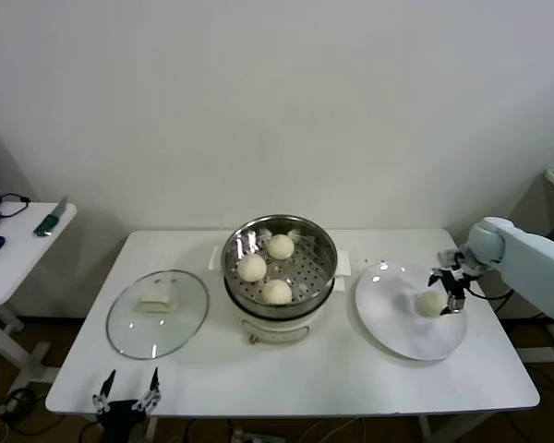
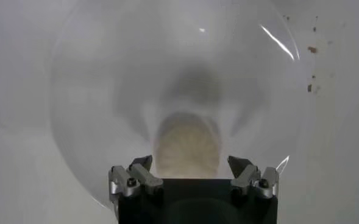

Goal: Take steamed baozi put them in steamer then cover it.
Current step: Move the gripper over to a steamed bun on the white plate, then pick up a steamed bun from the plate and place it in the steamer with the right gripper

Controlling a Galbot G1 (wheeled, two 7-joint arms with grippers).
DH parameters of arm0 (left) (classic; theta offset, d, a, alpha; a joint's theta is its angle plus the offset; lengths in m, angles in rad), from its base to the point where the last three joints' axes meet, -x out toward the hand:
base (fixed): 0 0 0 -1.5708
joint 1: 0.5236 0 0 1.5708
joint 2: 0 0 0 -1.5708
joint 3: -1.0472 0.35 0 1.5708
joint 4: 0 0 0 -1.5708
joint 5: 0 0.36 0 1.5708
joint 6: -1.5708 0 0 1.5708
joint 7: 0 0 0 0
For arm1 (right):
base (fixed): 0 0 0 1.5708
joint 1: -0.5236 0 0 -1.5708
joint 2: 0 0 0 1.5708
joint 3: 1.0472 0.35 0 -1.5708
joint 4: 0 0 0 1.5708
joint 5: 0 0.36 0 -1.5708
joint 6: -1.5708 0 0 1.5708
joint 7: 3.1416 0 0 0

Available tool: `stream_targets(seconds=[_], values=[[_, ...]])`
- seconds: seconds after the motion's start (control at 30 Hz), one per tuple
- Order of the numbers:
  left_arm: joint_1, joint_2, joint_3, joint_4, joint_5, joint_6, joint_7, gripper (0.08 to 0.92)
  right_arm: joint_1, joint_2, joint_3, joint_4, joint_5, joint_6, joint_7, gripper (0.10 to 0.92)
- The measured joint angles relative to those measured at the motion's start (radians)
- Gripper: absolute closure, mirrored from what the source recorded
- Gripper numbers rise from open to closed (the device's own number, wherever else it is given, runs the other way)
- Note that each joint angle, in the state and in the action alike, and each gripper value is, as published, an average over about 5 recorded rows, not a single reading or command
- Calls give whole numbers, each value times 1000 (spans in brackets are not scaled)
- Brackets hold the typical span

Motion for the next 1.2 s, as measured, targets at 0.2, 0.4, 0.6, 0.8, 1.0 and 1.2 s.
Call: stream_targets(seconds=[0.2,0.4,0.6,0.8,1.0,1.2], values=[[-2,0,1,1,-1,0,0,177,-15,17,15,-25,-11,0,1,251],[-2,4,2,2,-1,0,0,177,-27,27,25,-32,-18,-2,2,304],[-1,5,3,-1,-2,3,0,177,-25,23,25,-28,-18,-4,-4,327],[-1,6,6,-7,-1,5,0,177,10,8,4,-7,-4,-7,-20,358],[0,5,10,-15,-1,7,0,177,86,-18,-56,41,32,-16,-37,371],[3,5,9,-23,-2,7,0,177,251,-30,-196,138,121,-26,-48,372]])
